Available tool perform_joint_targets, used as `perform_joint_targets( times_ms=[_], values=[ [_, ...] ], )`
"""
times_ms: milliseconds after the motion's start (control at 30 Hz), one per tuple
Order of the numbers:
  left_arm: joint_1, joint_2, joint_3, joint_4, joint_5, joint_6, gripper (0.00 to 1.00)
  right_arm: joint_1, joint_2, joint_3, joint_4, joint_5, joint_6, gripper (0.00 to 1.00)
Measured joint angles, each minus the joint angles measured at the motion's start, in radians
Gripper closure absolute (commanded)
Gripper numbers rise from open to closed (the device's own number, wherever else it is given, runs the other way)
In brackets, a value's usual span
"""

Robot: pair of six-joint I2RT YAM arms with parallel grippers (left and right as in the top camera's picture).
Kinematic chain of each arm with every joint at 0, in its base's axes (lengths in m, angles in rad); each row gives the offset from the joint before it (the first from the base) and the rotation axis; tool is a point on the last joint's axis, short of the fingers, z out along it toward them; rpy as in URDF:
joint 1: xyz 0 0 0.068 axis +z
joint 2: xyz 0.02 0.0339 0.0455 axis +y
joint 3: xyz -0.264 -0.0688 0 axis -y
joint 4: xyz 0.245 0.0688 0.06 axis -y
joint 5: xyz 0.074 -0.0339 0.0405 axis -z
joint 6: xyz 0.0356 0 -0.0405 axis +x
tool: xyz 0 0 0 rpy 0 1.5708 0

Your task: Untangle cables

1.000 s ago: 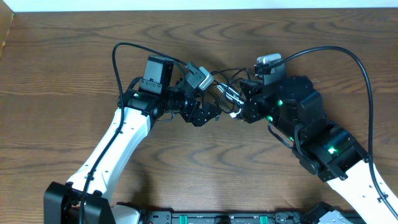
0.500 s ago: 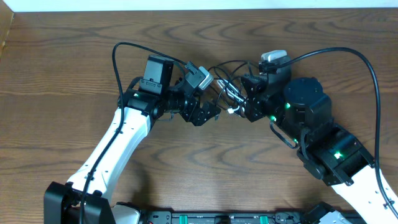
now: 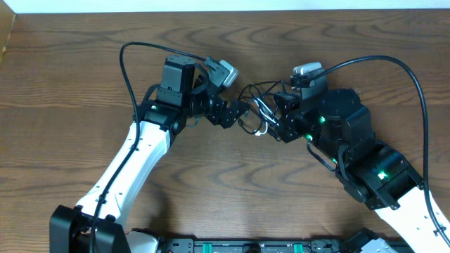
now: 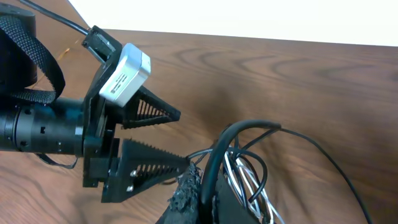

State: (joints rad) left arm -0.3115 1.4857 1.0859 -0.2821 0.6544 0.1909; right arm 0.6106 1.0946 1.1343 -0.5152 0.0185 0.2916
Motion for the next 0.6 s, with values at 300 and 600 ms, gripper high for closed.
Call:
perform_joint_targets(
  times_ms=[300, 600],
  values=[
    [-0.072, 0.000, 0.000, 0.000, -0.069, -0.143, 0.10, 0.000, 0.000, 0.000, 0.034, -0.071, -0.026, 0.99],
    [-0.115, 0.058, 0.000, -0.001, -0.161, -0.165, 0.92, 0.000, 0.000, 0.000, 0.025, -0.097, -0.034, 0.99]
  ],
)
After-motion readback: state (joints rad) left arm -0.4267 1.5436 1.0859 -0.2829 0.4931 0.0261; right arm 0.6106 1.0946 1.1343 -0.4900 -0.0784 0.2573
